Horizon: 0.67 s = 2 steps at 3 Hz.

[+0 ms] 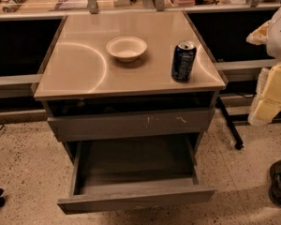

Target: Place pepsi can into middle drawer

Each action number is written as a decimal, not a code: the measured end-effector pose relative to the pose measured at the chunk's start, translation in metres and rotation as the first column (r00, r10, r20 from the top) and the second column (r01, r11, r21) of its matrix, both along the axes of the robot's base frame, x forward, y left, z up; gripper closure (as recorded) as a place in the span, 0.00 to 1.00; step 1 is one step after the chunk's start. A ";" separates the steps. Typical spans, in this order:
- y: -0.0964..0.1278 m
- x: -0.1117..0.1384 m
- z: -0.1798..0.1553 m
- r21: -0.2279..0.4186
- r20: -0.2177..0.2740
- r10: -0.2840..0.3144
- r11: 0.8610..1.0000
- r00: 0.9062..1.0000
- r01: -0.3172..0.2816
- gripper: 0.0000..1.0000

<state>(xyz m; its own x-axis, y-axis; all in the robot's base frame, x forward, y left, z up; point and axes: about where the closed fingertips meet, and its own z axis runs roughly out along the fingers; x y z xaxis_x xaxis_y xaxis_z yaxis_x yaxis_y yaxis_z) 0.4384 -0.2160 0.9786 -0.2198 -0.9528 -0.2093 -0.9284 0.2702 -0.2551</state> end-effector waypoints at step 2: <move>-0.006 0.027 -0.005 0.045 0.019 -0.019 0.999 1.000 0.018 0.00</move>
Offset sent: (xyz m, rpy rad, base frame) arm 0.0660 -0.0184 -0.0171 0.1107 -0.0291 -0.0462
